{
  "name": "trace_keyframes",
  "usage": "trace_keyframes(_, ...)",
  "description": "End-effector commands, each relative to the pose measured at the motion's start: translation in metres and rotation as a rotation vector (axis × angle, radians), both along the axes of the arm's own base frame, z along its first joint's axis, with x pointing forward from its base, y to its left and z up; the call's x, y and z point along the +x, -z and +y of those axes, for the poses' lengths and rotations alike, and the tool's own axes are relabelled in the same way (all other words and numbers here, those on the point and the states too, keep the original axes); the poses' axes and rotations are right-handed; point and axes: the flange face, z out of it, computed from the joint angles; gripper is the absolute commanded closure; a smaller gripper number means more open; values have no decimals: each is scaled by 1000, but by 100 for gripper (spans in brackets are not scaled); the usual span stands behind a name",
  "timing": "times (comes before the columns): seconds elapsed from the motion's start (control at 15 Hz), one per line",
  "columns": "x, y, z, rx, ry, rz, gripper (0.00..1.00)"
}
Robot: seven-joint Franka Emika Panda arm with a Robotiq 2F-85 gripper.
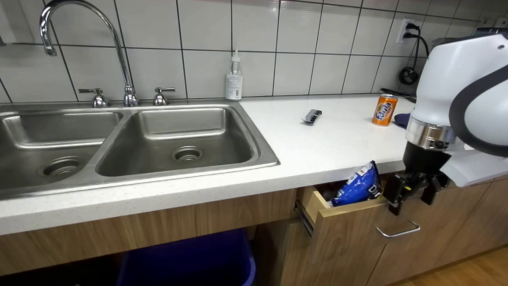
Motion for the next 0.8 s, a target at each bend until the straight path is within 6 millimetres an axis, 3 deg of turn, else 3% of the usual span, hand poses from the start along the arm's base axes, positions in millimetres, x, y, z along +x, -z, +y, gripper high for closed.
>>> trace_keyframes(0.0,28,1,-12,-2,-9,-24,0)
trace_keyframes(0.73,43,5,-18,-4,-9,-29,0)
